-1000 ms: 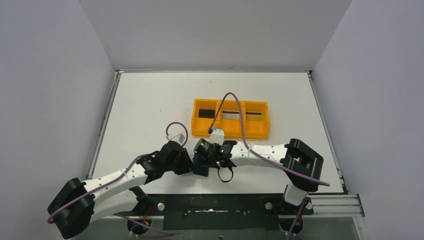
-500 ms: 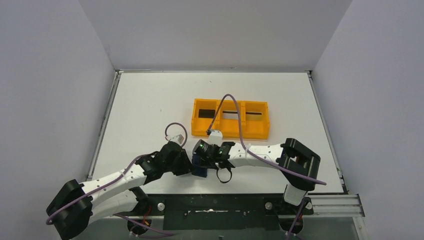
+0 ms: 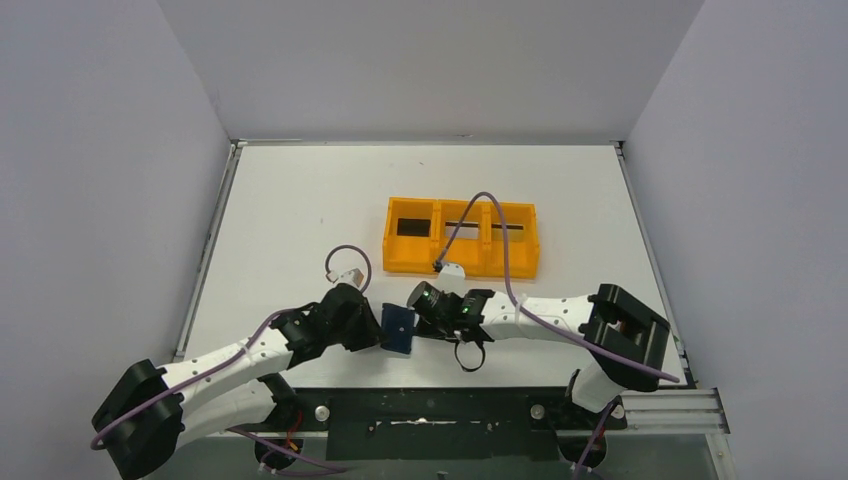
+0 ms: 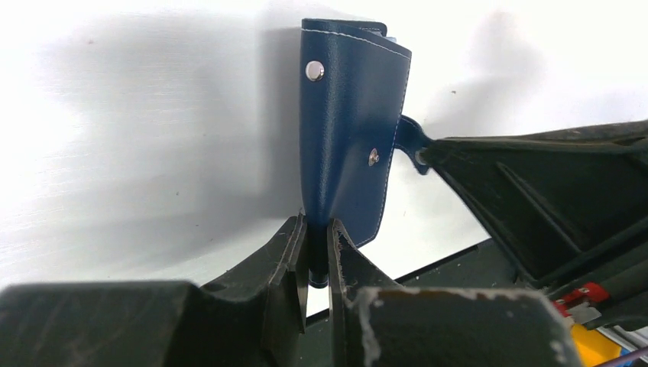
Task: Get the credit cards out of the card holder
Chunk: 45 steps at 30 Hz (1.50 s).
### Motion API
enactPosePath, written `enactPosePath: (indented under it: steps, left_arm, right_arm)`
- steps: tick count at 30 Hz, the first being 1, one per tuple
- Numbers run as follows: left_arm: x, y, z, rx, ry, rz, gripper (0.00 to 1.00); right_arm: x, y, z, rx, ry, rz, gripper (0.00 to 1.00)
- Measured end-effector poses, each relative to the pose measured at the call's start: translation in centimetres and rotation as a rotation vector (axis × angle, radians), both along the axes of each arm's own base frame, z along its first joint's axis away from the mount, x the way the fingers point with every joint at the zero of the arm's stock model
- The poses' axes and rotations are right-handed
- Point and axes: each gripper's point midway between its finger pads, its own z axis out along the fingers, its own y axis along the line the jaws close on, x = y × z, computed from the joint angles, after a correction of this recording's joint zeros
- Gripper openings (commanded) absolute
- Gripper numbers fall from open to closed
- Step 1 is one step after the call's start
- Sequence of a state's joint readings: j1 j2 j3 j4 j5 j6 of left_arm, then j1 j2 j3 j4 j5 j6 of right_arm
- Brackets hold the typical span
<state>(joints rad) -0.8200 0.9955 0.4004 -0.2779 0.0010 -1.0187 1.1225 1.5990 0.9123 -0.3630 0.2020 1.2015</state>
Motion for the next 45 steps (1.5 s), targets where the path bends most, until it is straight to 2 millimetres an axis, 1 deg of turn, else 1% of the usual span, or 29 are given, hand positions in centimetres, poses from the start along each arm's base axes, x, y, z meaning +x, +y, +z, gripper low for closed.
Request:
enactPosePath:
  steps: [1,4,6,8,9,10,13,16,19,23,24,26,28,31,35,38,42,45]
  left_arm:
    - [0.0,0.1,0.0,0.006,0.000,0.007,0.00]
    - [0.2,0.4,0.1,0.009,-0.006,0.021,0.01]
    - [0.3,0.2,0.2,0.003,-0.011,0.020,0.11]
    - [0.2,0.2,0.2,0.002,-0.010,0.018,0.19]
    - [0.2,0.2,0.1,0.004,-0.009,0.018,0.25]
    - [0.2,0.2,0.0,0.008,-0.006,0.018,0.30]
    - [0.1,0.4,-0.3,0.022,0.000,0.018,0.37]
    - [0.1,0.7,-0.4,0.034,0.001,0.017,0.40]
    - [0.0,0.8,-0.5,0.043,0.003,0.017,0.41]
    - [0.1,0.9,-0.5,0.049,0.000,0.017,0.42]
    - [0.1,1.0,-0.5,0.053,0.000,0.017,0.42]
    - [0.1,1.1,-0.5,0.060,-0.001,0.021,0.44]
    - [0.2,1.2,-0.4,0.065,-0.005,0.022,0.45]
    - [0.5,1.2,0.1,0.076,-0.015,0.027,0.45]
    - [1.2,1.2,1.4,0.074,-0.051,0.036,0.46]
    - [1.7,1.4,2.3,0.064,-0.087,0.055,0.50]
    - [2.1,1.9,3.5,0.051,-0.132,0.089,0.53]
    - [2.3,2.2,4.1,0.042,-0.154,0.110,0.53]
  right_arm:
    - [0.1,-0.4,0.1,0.008,-0.002,-0.006,0.00]
    - [0.3,-1.7,0.0,0.021,0.004,-0.032,0.08]
    - [0.4,-2.3,-0.2,0.029,0.013,-0.049,0.19]
    - [0.4,-3.0,-0.5,0.025,0.023,-0.062,0.27]
    - [0.5,-3.2,-0.7,0.022,0.026,-0.066,0.31]
    - [0.5,-3.3,-0.7,0.020,0.028,-0.071,0.33]
    - [0.5,-3.2,-0.7,0.025,0.030,-0.062,0.35]
    - [0.4,-2.9,-0.8,0.029,0.037,-0.046,0.37]
    - [0.3,-2.5,-1.3,0.021,0.048,-0.023,0.36]
    - [0.3,-2.0,-1.6,0.017,0.055,0.006,0.29]
    - [0.3,-1.8,-1.7,0.018,0.053,0.014,0.25]
    - [0.2,-1.6,-1.8,0.022,0.054,0.038,0.10]
    - [0.2,-1.2,-1.7,0.032,0.050,0.062,0.01]
    - [0.5,-0.8,-1.6,0.043,0.048,0.072,0.00]
    - [0.5,-0.6,-0.8,0.033,0.025,0.061,0.00]
    - [-0.2,-0.7,0.7,0.000,-0.021,0.062,0.00]
    - [-1.0,0.2,4.4,0.044,-0.098,0.080,0.00]
    - [-0.9,0.3,6.5,0.092,-0.136,0.072,0.00]
